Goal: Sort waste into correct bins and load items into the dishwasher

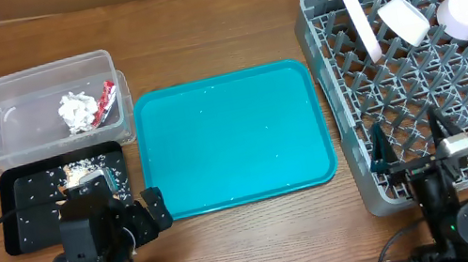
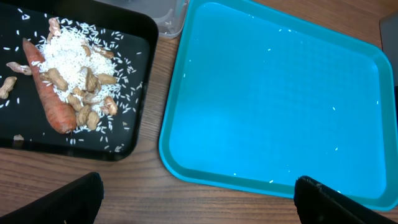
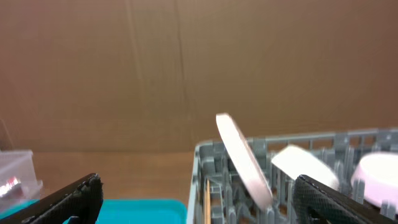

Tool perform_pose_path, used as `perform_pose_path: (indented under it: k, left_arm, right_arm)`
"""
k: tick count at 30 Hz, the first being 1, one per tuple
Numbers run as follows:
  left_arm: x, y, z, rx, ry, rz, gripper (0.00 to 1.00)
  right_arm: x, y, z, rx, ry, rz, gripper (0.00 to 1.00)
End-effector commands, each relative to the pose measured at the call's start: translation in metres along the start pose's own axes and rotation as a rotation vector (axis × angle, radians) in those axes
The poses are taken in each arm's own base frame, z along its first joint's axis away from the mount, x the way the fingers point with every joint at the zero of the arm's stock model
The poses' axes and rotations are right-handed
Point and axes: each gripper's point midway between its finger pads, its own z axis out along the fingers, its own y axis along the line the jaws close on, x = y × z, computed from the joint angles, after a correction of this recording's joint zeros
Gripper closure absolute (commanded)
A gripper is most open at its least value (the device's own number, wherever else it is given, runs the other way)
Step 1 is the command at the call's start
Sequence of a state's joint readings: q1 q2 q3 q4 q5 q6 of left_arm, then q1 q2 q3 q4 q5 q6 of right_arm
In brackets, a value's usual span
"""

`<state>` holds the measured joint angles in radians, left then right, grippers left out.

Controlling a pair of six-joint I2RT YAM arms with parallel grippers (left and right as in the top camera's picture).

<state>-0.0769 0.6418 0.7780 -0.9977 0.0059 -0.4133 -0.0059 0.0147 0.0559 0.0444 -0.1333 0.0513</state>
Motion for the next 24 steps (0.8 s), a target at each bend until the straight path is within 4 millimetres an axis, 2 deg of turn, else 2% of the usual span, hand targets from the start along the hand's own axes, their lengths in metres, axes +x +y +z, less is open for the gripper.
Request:
perform_pose_path:
  k: [1, 2, 24]
  left_arm:
    - [0.000, 0.001, 0.000, -0.007, -0.005, -0.009, 0.00]
    - [0.000, 0.001, 0.000, -0.007, -0.005, -0.009, 0.00]
    - [0.000, 0.001, 0.000, -0.007, -0.005, -0.009, 0.00]
  right_arm:
    - [0.038, 0.002, -0.001, -0.027, 0.106, -0.014, 0.00]
    - [0.051, 0.003, -0.003, -0.040, 0.160, -0.040, 0.00]
    - [0.049, 0.003, -0.002, -0.034, 0.151, -0.009, 0.00]
